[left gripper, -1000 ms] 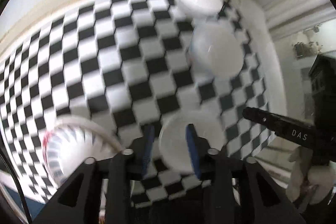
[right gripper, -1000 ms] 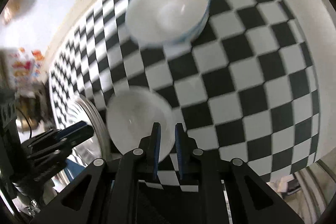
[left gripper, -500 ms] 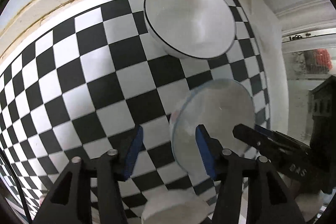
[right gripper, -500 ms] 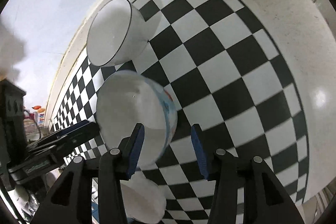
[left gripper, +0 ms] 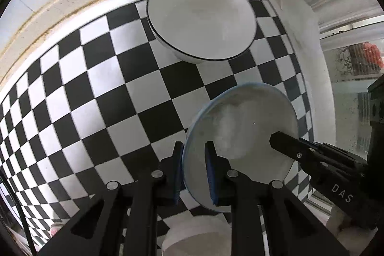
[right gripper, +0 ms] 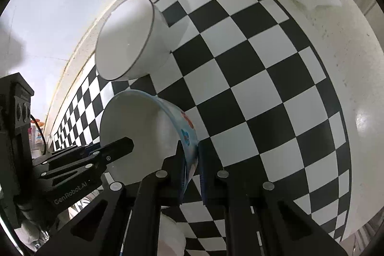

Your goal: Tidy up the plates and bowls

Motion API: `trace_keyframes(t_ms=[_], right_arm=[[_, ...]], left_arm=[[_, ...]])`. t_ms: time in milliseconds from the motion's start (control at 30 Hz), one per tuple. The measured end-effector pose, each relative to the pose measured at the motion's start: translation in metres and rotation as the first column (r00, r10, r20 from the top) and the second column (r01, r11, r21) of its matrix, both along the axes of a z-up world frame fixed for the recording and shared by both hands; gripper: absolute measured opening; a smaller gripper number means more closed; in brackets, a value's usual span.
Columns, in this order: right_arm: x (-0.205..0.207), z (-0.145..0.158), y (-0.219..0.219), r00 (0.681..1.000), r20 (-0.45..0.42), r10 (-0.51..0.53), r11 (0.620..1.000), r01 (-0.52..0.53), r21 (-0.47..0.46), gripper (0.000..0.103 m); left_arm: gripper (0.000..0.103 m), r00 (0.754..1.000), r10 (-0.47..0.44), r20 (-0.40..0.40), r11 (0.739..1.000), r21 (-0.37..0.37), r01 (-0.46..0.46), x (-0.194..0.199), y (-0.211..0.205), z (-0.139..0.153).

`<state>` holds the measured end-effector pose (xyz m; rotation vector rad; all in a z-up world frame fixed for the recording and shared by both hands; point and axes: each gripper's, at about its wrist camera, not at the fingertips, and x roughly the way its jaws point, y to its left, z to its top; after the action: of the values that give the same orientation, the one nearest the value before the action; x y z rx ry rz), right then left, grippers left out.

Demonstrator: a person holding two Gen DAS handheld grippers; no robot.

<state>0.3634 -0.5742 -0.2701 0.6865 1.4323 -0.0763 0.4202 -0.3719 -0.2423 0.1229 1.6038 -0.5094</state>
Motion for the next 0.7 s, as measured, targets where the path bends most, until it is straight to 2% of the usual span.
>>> trace_keyframes(t_ms=[233,400,533,700], right_arm=[[-0.018,0.04,0.013,0.998,0.057,0.011,1.0,-0.011,0.009,0.011],[-0.044,0.066,0.035,0.996,0.09,0.029,0.999,-0.031,0.027,0.011],[-0.07,0.08,0.054,0.994,0.098,0.049,0.998,-0.052,0.031,0.011],[-0.098,0.076,0.072,0.995,0.075,0.061,0.997,-0.065,0.044,0.011]], left_arm=[[0.016,0.999,0.022,0.046,0.999,-0.041,-0.02,-0.027,0.028,0.047],[0.016,0.997,0.043,0.056,0.998,-0.056,-0.04,-0.05,0.048,0.07],[0.016,0.998,0.038,0.052,0.998,-0.052,-0.035,-0.074,0.064,0.076],[0.016,0.999,0.043,0.025,0.999,-0.031,-0.042,-0.098,0.08,0.063]])
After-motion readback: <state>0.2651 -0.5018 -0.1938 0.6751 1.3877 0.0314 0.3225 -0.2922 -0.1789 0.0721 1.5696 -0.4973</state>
